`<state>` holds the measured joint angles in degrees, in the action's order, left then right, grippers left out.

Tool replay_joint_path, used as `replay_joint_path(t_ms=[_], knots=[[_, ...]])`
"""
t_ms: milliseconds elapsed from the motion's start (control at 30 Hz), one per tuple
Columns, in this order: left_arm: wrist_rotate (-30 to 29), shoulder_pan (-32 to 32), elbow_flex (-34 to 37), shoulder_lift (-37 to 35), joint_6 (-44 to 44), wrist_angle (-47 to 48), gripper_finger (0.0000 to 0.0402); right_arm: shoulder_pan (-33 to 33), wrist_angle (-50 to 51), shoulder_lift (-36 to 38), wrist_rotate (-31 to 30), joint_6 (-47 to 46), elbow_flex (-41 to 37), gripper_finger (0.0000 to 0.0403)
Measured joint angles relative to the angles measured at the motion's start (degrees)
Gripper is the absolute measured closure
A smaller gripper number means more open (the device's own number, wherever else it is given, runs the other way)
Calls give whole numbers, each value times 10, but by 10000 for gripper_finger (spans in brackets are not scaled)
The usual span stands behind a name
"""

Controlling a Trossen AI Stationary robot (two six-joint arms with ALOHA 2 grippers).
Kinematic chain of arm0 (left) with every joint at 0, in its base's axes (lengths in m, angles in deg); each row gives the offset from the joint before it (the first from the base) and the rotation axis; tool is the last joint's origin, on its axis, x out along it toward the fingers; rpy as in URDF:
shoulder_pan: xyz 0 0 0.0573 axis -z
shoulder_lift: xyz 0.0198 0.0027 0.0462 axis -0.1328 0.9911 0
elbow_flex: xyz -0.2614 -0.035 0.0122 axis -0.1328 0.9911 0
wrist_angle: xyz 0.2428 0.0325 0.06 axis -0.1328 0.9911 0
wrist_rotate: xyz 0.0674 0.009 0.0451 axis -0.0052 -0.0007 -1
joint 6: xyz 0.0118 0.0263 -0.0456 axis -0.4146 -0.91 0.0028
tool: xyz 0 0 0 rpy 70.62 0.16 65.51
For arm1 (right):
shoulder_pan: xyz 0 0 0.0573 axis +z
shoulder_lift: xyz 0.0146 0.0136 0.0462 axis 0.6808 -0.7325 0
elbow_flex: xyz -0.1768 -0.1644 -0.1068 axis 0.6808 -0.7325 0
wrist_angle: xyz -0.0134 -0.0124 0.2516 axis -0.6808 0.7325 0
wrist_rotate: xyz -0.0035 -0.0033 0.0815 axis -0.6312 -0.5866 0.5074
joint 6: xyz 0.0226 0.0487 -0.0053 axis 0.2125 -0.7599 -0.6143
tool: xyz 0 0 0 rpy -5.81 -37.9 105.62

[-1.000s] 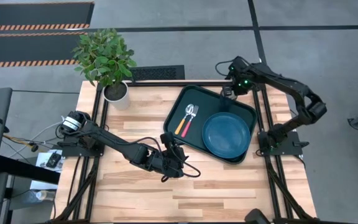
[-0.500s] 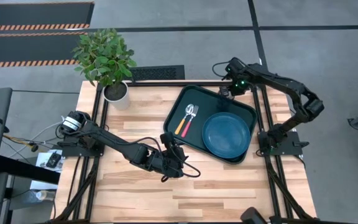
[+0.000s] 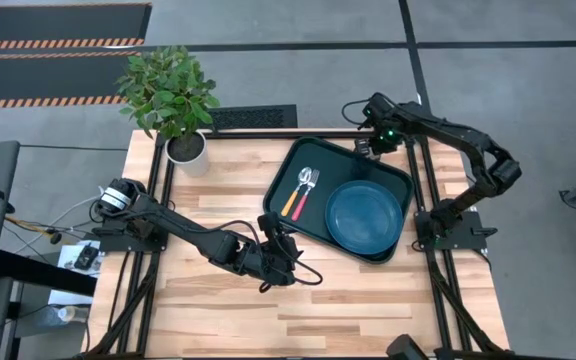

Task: Pick and place plate/cup/fork/spoon on tray
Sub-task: Put the blue cup on the black tray above the blue plate, then return to Home Position

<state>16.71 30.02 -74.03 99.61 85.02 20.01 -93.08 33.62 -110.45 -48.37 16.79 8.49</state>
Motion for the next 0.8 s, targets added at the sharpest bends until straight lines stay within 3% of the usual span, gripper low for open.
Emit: replay_joint_path(t_ms=[567,800], knots=[[0,0,0,0,0,0,148,0,23,4,5,26,0,268],[0,0,0,0,0,-5,148,-1,21,59,7,24,1,234]])
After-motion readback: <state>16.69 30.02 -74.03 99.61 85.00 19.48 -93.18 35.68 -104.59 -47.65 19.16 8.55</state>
